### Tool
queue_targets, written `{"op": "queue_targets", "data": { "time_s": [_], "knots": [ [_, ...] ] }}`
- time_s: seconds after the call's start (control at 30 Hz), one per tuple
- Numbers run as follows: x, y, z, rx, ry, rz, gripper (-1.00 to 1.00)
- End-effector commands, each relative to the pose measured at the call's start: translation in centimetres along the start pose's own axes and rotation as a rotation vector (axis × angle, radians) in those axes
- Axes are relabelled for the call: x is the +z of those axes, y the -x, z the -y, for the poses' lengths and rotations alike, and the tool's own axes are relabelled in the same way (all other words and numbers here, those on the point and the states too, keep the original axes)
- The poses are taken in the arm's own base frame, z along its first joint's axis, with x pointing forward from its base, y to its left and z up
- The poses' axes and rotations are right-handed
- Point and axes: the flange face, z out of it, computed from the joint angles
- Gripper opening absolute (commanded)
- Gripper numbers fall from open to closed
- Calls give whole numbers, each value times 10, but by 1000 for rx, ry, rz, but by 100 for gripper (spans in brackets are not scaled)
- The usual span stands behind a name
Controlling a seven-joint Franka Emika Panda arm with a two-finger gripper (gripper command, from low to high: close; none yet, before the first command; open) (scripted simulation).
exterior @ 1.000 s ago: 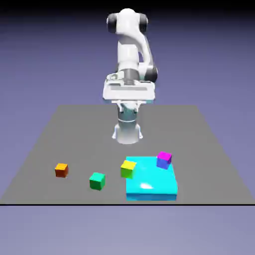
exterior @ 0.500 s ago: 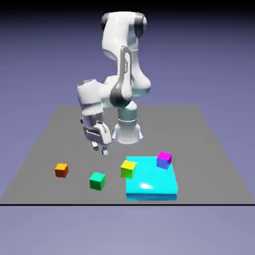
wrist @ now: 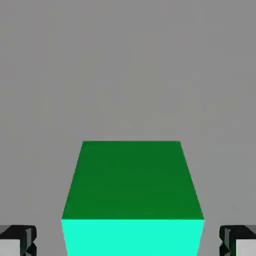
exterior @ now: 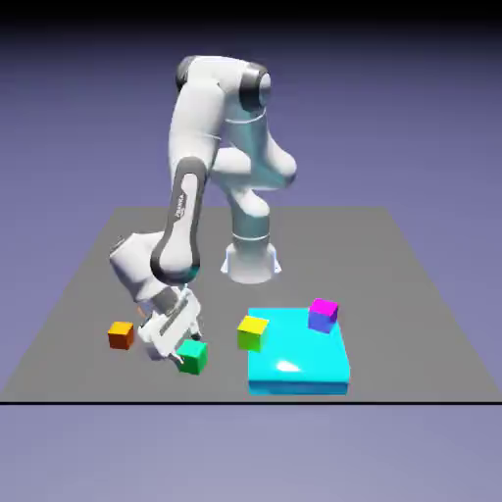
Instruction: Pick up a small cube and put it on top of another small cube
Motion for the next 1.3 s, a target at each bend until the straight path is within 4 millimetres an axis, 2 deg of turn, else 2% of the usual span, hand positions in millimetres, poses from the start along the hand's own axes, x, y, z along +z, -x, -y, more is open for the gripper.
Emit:
{"op": "queue_targets", "data": {
  "time_s": [0.0, 0.17, 0.2, 0.3, 0.4, 0.57, 0.7, 0.73, 0.87, 0.93, 1.17, 1.2, 1.23, 1.27],
  "knots": [
    [0, 0, 0, 0, 0, 0, -100],
    [-68, 11, -7, -10, -11, 1, -100],
    [-68, 29, -12, -40, -36, 7, -100],
    [-63, 101, -71, -123, -57, 55, -100],
    [-59, 138, -132, -158, -30, 83, -100],
    [-56, 170, -235, -208, 11, 96, -100],
    [-55, 176, -313, -249, 19, 88, -100],
    [-53, 171, -323, -244, 23, 73, -100],
    [-42, 127, -319, -140, 57, -56, -100],
    [-42, 126, -319, -139, 58, -58, -100],
    [25, 116, -315, -139, 58, -58, -100],
    [25, 116, -315, -139, 58, -58, 100],
    [25, 116, -315, -139, 58, -58, 100],
    [15, 119, -315, -140, 60, -55, 100]
  ]
}}
